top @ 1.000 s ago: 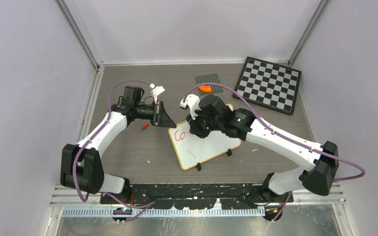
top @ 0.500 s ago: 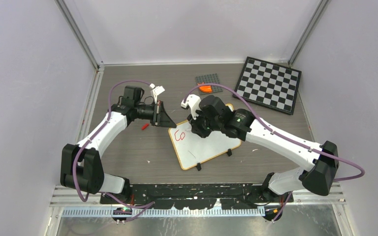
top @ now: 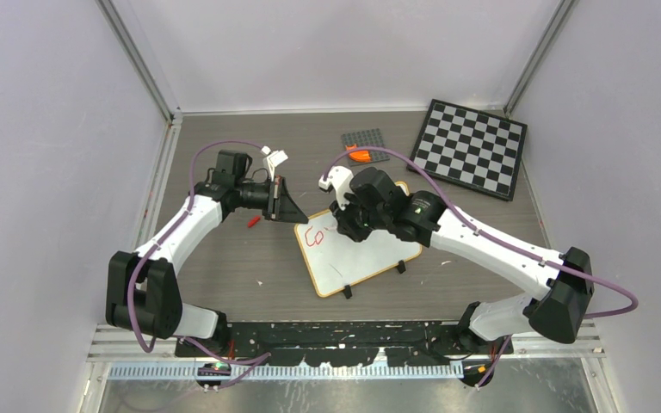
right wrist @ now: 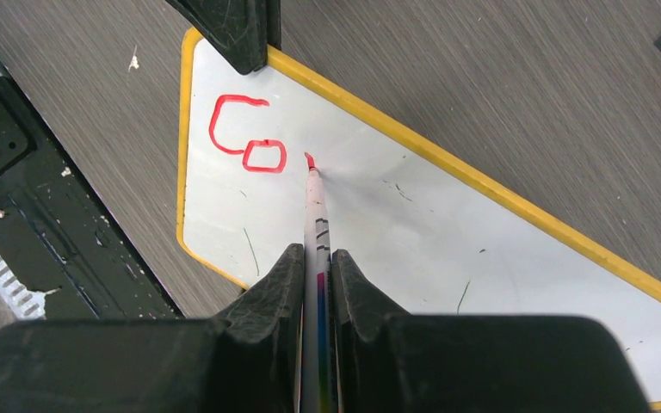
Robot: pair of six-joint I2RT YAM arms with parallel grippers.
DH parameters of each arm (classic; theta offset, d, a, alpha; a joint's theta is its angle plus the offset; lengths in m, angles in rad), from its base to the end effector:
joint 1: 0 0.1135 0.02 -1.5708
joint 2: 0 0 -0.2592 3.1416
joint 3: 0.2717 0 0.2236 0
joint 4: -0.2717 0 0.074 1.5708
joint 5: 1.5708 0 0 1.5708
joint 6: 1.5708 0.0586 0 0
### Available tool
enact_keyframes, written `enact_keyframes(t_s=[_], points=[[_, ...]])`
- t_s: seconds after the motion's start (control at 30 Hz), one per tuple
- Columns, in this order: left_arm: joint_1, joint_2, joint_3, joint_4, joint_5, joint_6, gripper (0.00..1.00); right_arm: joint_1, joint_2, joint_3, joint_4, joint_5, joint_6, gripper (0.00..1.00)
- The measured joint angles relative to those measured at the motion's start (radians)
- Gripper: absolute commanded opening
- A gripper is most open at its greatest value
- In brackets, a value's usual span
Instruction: Write a sentence on the whiteboard
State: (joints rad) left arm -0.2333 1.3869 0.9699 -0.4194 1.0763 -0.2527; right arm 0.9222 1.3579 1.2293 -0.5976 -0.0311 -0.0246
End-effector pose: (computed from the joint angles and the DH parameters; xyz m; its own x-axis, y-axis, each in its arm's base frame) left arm 0.2430 -0.1108 0.2604 -0.8701 0.0848 -0.4855 0.4814 0.3579 -0.8001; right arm 0.1711 0.2288 0.3107 -0.3811 -0.5434 -0.7480 -0.8202 0.5721 0.0023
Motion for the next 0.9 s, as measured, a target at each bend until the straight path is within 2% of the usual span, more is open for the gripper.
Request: enact_keyframes(t_s=[0.9], points=[[0.0,0.003,0.0,0.0,0.002,0.0,0.0,-0.006,-0.005,-0.024,-0.025,-0.032,-0.016,0.0]])
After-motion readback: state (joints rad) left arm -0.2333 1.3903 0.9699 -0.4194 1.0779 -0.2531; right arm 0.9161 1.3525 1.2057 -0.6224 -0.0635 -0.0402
